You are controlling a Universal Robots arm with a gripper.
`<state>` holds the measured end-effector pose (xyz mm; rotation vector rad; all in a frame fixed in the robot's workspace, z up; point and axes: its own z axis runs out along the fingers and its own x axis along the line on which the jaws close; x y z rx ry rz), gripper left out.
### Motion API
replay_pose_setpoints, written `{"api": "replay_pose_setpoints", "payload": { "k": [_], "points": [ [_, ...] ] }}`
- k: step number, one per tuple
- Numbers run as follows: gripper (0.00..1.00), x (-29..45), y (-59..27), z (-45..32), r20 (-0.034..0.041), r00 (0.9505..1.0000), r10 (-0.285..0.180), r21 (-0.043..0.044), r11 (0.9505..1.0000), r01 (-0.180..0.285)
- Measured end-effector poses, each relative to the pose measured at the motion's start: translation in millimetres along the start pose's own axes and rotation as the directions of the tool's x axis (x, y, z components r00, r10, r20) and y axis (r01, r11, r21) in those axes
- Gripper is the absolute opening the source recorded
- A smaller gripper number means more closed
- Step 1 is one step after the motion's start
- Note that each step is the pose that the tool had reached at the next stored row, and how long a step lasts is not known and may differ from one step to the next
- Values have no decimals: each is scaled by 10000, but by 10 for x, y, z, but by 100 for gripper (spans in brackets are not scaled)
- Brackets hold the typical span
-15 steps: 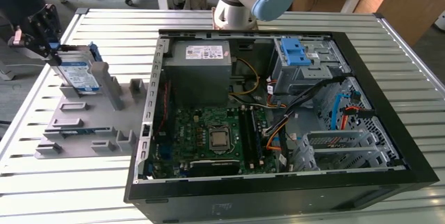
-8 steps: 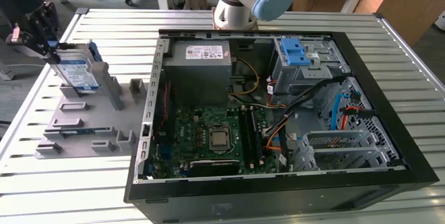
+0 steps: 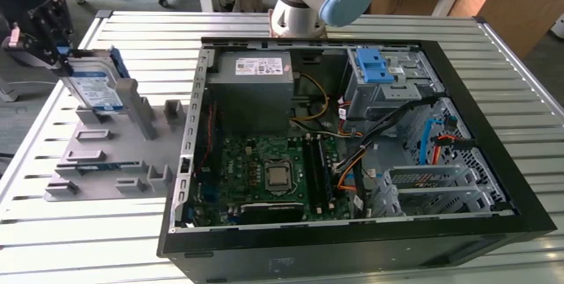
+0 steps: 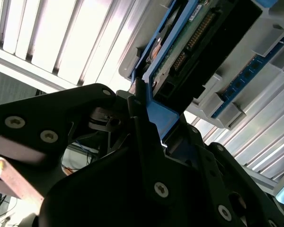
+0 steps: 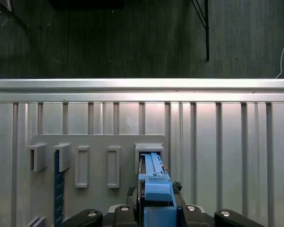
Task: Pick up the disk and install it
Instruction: 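Pick up the disk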
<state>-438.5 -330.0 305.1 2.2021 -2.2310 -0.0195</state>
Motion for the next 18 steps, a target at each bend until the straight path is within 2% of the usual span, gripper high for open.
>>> {"api": "replay_pose_setpoints", "payload": {
  "k": [18],
  "points": [
    [36,-1,3,-251,-1,10000,0,0,10000,0]
  ]
}}
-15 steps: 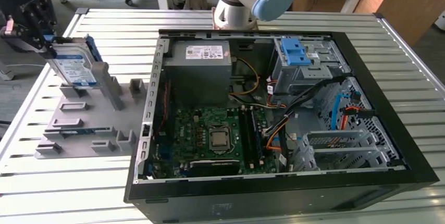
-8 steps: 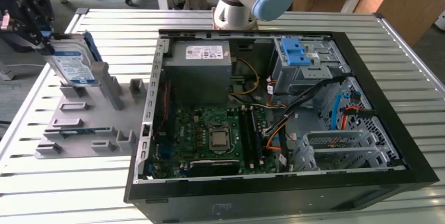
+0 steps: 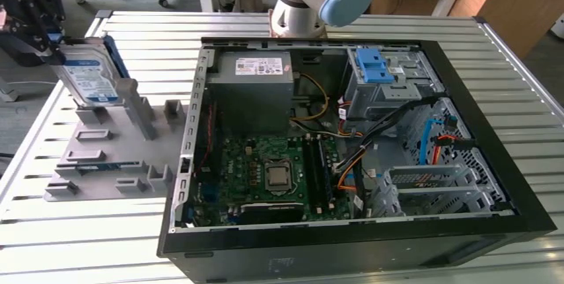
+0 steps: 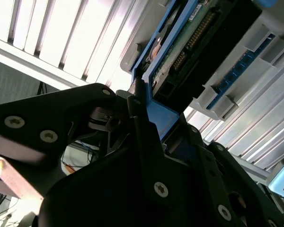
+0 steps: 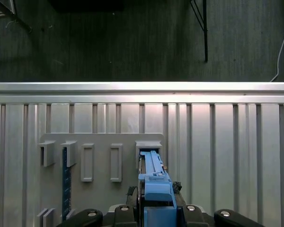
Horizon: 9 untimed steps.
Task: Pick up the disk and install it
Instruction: 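Pick up the disk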
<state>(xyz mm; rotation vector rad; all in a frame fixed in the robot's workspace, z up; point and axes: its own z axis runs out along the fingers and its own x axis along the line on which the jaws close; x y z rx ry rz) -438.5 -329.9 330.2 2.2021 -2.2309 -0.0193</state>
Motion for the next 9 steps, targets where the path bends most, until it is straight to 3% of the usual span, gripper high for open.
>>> {"api": "replay_pose_setpoints", "payload": {
  "k": [9],
  "points": [
    [36,0,2,-127,0,10000,0,-1,10000,0]
  ]
}}
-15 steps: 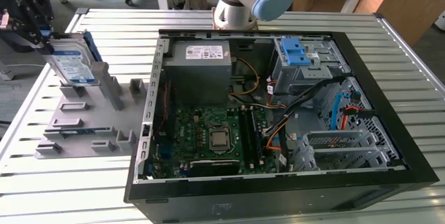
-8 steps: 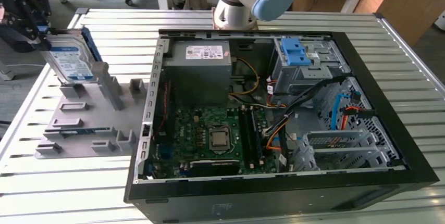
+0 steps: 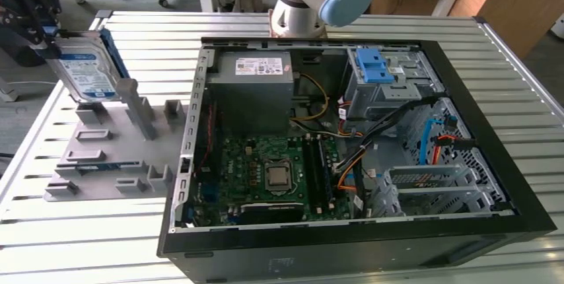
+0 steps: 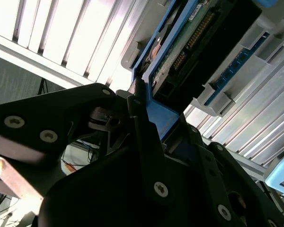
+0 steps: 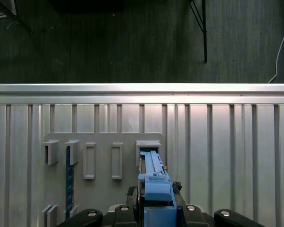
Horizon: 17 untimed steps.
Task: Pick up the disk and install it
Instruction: 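Pick up the disk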
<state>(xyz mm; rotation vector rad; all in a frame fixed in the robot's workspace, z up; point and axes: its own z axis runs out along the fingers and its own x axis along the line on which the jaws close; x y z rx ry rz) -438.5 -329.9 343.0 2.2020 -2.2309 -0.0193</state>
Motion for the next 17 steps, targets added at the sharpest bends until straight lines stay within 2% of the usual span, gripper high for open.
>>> {"api": "replay_pose_setpoints", "payload": {
  "k": [17],
  "points": [
    [36,-1,4,-297,1,10000,0,1,10000,0]
  ]
}}
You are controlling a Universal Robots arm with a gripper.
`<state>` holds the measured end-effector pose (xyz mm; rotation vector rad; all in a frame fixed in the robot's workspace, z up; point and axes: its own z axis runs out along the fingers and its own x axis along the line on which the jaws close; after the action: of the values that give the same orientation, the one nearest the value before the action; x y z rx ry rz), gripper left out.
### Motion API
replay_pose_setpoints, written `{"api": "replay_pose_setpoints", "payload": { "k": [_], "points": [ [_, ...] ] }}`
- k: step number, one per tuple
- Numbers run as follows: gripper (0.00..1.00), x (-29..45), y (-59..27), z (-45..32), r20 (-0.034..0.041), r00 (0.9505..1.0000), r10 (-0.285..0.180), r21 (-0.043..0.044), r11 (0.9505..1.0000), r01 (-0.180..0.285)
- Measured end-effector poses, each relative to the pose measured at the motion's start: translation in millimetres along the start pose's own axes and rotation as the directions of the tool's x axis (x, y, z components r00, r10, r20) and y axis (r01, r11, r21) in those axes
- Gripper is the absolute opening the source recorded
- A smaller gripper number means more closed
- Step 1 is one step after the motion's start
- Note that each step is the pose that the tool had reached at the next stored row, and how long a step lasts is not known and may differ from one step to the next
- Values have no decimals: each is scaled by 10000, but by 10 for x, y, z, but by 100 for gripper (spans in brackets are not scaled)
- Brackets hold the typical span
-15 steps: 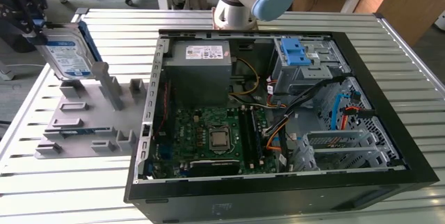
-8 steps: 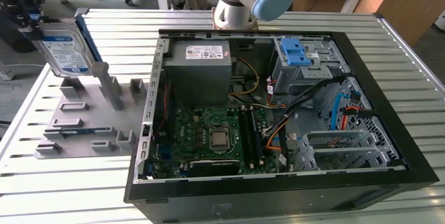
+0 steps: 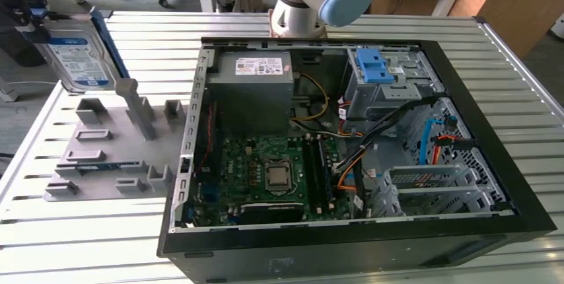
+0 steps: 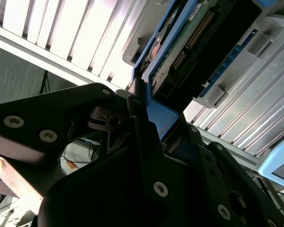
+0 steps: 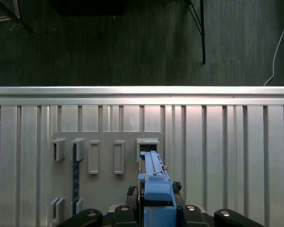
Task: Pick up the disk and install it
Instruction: 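Pick up the disk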
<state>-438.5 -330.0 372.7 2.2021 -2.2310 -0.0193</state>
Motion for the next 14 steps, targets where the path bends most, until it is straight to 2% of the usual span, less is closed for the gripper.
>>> {"api": "replay_pose_setpoints", "payload": {
  "k": [14],
  "points": [
    [36,-1,4,-271,0,10000,0,-1,10000,0]
  ]
}}
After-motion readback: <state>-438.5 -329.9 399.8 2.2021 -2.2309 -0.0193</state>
